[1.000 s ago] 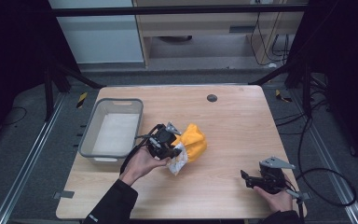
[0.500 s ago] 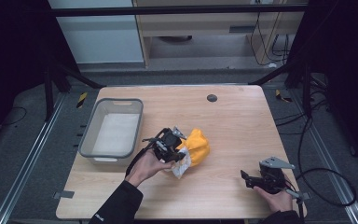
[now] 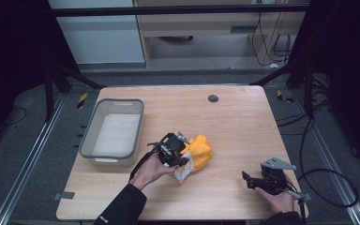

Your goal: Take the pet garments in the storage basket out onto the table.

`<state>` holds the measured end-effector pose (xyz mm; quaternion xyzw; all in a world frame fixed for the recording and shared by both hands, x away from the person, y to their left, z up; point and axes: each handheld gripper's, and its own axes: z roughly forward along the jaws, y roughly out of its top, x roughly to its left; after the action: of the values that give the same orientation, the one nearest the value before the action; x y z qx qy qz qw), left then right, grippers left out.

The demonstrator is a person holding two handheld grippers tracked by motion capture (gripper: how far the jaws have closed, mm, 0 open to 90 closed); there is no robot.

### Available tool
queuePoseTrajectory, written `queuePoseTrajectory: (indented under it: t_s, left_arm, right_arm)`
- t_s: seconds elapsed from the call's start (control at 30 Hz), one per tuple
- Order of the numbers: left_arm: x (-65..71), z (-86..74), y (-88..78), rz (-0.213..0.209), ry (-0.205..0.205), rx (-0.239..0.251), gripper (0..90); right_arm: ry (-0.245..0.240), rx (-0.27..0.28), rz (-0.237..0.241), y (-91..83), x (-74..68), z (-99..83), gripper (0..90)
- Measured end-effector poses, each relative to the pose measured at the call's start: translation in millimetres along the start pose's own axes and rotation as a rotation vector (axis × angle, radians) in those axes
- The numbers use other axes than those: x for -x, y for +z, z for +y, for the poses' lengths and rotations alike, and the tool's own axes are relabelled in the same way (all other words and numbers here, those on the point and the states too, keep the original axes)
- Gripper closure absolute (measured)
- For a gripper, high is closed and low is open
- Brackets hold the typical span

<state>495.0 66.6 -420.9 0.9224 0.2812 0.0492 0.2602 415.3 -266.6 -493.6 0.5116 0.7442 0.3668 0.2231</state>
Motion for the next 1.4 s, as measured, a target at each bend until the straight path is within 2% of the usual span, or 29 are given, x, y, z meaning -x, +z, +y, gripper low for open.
queuePoseTrajectory:
  t_s: [0.3, 0.63, 0.67, 0.9, 1.2, 1.4]
  left_arm:
    - [1.1, -0.9, 2.8, 0.004, 0.002, -0.001, 65.9]
    - [1.3, -7.3, -5.2, 0.009, -0.003, 0.055, 49.0]
    - [0.9, -8.8, -9.0, 0.01, -0.007, 0.078, 45.9]
    - [0.4, -14.6, -20.5, 0.025, -0.001, 0.127, 39.1]
    - [-2.6, -37.2, -37.9, 0.056, -0.028, 0.216, 27.3]
    - [-4.7, -60.1, -45.9, 0.09, -0.059, 0.272, 24.8]
  right_arm:
    - [-0.001, -0.002, 0.0, 0.1, 0.2, -0.3, 16.4]
    - [0.004, -0.004, 0.004, 0.0, -0.2, -0.3, 16.2]
    - [0.002, -0.005, 0.002, 0.1, 0.0, -0.3, 16.2]
    - [0.0, -0.001, -0.002, -0.1, -0.1, -0.7, 16.0]
    - [0.001, 0.001, 0.0, -0.8, -0.4, -0.9, 15.4]
    - [0.008, 0.0, 0.0, -1.3, -0.6, -1.3, 15.2]
